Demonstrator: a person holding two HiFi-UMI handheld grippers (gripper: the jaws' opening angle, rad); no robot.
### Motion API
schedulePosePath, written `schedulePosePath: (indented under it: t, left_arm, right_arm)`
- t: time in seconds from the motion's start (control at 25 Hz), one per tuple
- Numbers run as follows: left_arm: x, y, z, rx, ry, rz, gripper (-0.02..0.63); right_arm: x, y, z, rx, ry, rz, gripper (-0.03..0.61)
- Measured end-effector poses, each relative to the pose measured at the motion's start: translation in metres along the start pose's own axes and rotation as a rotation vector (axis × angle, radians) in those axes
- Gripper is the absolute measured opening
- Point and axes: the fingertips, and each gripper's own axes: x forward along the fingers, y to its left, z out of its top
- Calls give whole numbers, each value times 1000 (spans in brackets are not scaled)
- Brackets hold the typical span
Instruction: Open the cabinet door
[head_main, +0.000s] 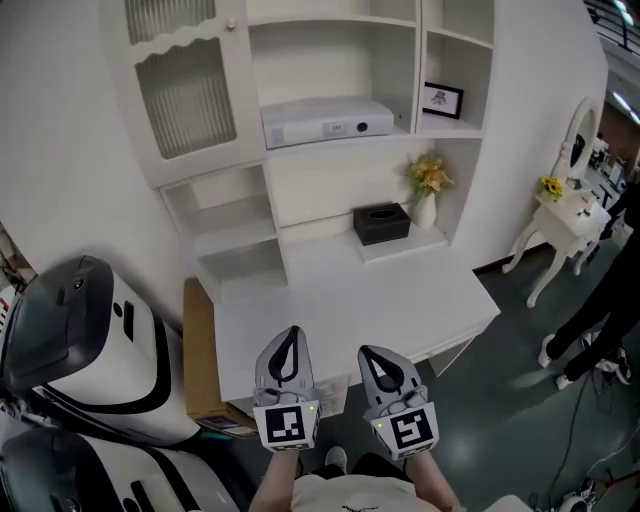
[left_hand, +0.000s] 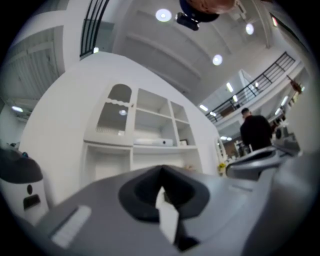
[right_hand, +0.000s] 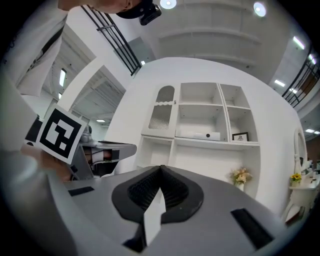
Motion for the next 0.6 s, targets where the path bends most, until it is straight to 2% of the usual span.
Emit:
schedulePosePath:
  t: [0.2,0.32,0.6]
  left_arm:
    - [8,29,5,19,7,111,8]
    - [10,40,0,45,44,185,8]
    - [15,53,-8,82,110,397,8]
  right_arm:
    - [43,-9,1,21,-28,80,-3]
    - [65,-13,6,42,-54,136,-3]
    - [101,-20,16,48,-128,320,-3]
